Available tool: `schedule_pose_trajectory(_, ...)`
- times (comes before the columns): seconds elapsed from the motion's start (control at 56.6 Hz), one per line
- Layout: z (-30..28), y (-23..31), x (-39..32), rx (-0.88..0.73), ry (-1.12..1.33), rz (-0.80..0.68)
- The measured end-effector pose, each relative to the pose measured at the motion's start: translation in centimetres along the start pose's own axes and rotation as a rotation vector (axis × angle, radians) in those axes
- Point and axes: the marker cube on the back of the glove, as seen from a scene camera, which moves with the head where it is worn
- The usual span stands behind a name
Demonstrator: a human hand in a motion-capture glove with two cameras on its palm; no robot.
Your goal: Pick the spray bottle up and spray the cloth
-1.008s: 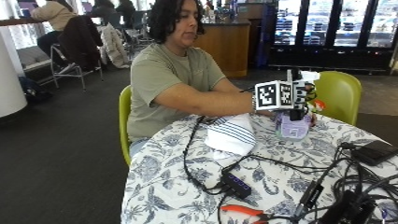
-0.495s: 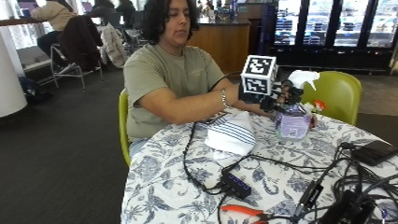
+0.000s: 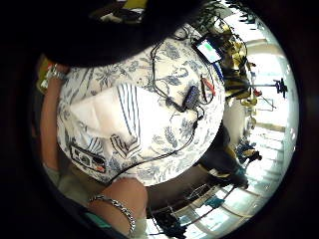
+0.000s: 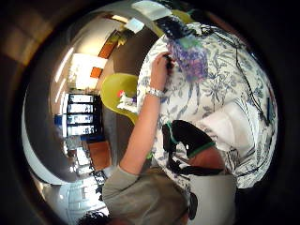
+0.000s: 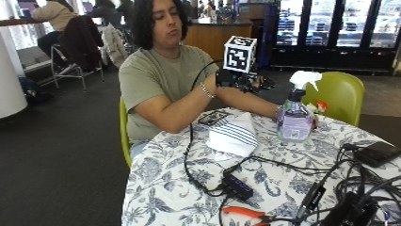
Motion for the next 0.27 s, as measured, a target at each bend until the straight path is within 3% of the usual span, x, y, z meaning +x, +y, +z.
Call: schedule_pose_trajectory(0.265, 0.7, 1.4, -0.6, -0.164, -0.008, -0.044)
